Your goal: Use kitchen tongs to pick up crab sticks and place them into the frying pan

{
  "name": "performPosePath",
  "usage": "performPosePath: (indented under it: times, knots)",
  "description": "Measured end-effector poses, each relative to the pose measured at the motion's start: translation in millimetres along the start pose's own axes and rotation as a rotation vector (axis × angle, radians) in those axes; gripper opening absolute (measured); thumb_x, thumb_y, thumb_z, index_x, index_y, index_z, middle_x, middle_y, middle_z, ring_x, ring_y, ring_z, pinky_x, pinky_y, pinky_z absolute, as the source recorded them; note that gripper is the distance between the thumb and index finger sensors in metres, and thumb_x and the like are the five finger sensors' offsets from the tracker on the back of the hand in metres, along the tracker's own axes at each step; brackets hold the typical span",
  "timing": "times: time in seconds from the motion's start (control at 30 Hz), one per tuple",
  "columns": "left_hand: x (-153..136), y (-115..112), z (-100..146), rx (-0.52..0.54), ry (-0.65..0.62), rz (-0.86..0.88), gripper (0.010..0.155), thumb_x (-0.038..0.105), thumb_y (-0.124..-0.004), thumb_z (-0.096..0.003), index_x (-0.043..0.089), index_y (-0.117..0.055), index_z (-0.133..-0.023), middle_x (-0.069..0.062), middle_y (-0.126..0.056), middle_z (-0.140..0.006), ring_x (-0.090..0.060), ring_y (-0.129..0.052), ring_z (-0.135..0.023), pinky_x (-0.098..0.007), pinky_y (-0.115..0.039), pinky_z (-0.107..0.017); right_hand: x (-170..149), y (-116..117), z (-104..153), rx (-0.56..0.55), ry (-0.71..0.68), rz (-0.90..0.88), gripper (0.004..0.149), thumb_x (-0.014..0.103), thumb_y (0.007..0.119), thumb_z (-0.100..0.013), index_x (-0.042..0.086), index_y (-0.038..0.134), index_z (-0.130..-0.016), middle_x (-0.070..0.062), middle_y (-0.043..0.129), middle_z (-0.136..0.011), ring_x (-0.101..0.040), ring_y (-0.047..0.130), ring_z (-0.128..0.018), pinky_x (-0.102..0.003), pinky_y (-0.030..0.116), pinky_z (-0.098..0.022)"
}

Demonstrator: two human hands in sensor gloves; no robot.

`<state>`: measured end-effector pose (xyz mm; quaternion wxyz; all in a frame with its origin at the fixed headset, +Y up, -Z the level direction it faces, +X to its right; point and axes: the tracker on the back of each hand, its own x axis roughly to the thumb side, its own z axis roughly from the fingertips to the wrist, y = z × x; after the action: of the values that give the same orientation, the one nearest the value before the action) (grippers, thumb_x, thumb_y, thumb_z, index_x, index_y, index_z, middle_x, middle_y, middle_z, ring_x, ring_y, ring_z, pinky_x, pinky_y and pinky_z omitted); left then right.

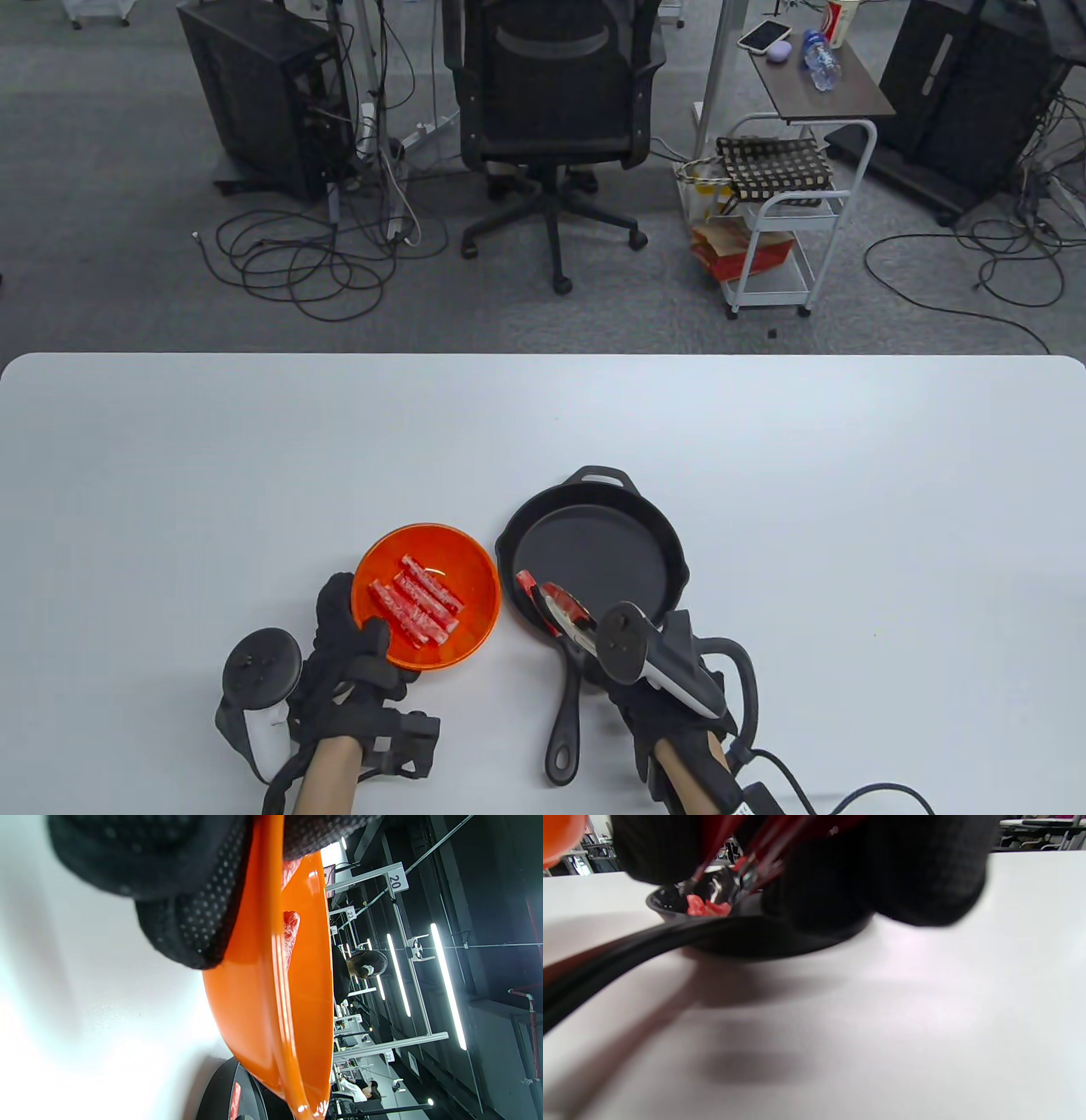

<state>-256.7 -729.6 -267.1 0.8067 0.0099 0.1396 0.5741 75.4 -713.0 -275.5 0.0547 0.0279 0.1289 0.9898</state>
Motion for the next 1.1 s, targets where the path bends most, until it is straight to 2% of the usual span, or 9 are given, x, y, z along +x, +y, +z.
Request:
performPosePath:
  times: [0.33,0.67,0.87,0.93,1.1]
  knots:
    - [-1,0,0,-0.002,0.002,-0.003,0.067,0.021,-0.070,-0.0573,0.022,-0.036,-0.115,-0.017,-0.063,-0.110,-0.028,-0.106,-0.027,-0.027,-0.093,-0.014,1,2,-1,-0.004,0.004,0.000,0.063,0.050,0.075,-0.054,0.016,0.065,-0.105,-0.012,0.093,-0.079,-0.024,0.102,-0.040,-0.036,0.091,-0.023]
    - [-1,-3,-1,-0.017,-0.003,-0.019,0.067,0.021,-0.071,-0.0573,0.022,-0.036,-0.115,-0.017,-0.063,-0.110,-0.028,-0.106,-0.027,-0.027,-0.093,-0.014,-1,-17,15,-0.208,0.021,-0.056,0.065,0.052,0.073,-0.054,0.015,0.063,-0.107,-0.013,0.092,-0.081,-0.024,0.101,-0.041,-0.036,0.091,-0.024]
    - [1,-8,0,-0.038,-0.014,-0.036,0.067,0.021,-0.071,-0.0574,0.022,-0.036,-0.115,-0.017,-0.063,-0.110,-0.027,-0.106,-0.027,-0.027,-0.093,-0.014,11,-25,29,-0.377,-0.065,-0.090,0.066,0.054,0.073,-0.053,0.016,0.062,-0.107,-0.012,0.091,-0.081,-0.023,0.101,-0.041,-0.035,0.091,-0.024]
    - [2,-10,1,-0.047,-0.019,-0.043,0.067,0.021,-0.071,-0.0574,0.022,-0.036,-0.115,-0.017,-0.063,-0.110,-0.028,-0.106,-0.027,-0.027,-0.093,-0.014,17,-25,33,-0.405,-0.110,-0.096,0.066,0.054,0.072,-0.053,0.016,0.062,-0.107,-0.012,0.091,-0.081,-0.023,0.101,-0.041,-0.035,0.091,-0.024]
    - [4,-15,2,-0.068,-0.033,-0.059,0.067,0.021,-0.071,-0.0573,0.022,-0.036,-0.115,-0.017,-0.063,-0.110,-0.028,-0.106,-0.027,-0.027,-0.093,-0.014,33,-19,36,-0.387,-0.185,-0.065,0.066,0.054,0.072,-0.053,0.016,0.062,-0.107,-0.012,0.091,-0.081,-0.023,0.101,-0.041,-0.035,0.091,-0.025]
